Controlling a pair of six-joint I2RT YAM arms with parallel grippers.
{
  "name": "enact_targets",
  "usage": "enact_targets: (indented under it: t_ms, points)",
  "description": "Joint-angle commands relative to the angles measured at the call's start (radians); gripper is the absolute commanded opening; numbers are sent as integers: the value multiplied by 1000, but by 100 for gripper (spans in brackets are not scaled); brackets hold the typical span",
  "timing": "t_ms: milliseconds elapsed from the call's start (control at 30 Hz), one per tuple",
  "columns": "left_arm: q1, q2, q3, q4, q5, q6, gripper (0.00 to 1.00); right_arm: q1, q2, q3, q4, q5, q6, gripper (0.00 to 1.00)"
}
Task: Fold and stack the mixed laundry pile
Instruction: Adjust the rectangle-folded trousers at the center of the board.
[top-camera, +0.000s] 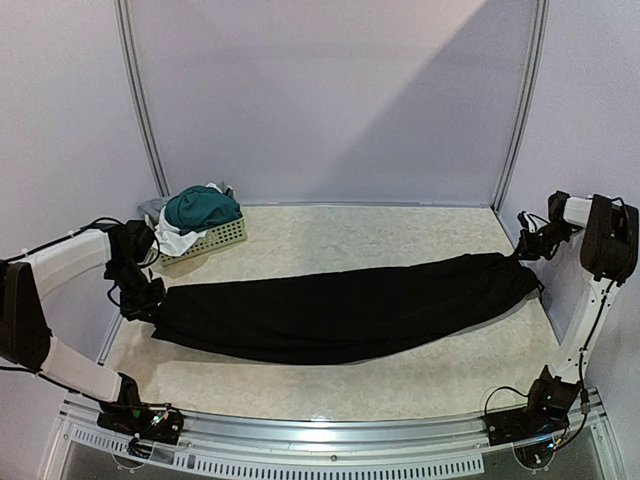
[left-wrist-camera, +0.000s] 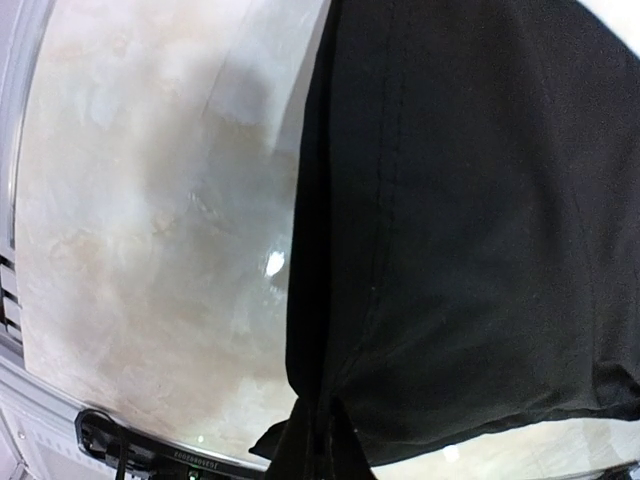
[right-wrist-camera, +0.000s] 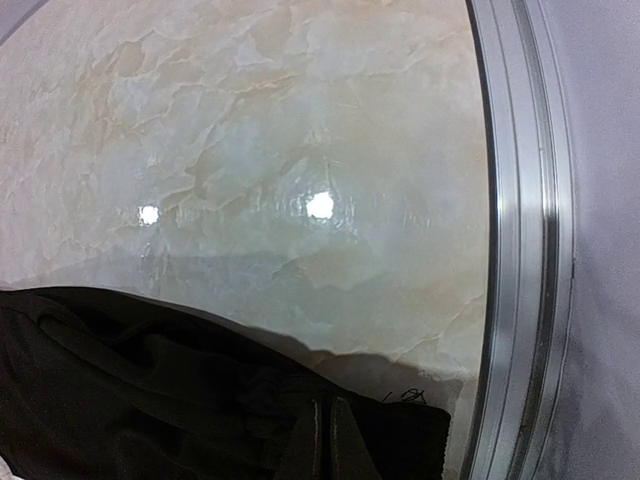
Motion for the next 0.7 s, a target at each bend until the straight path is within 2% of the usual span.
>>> enact_targets:
  t_ms: [0, 200, 500, 567, 667]
  points:
    - [8, -6, 11, -92, 34, 36, 0, -4, 17, 16, 12, 28, 0, 0]
    - [8, -43, 51, -151, 46, 81, 0, -4, 6, 19, 15, 32, 5, 0]
    - [7, 0, 24, -169, 83, 109, 10, -5, 14, 19, 5, 22, 5, 0]
    - [4, 15, 24, -184, 86, 113, 9, -4, 12, 19, 3, 19, 4, 0]
    - [2, 27, 33, -216, 89, 122, 0, -4, 11, 20, 2, 14, 3, 0]
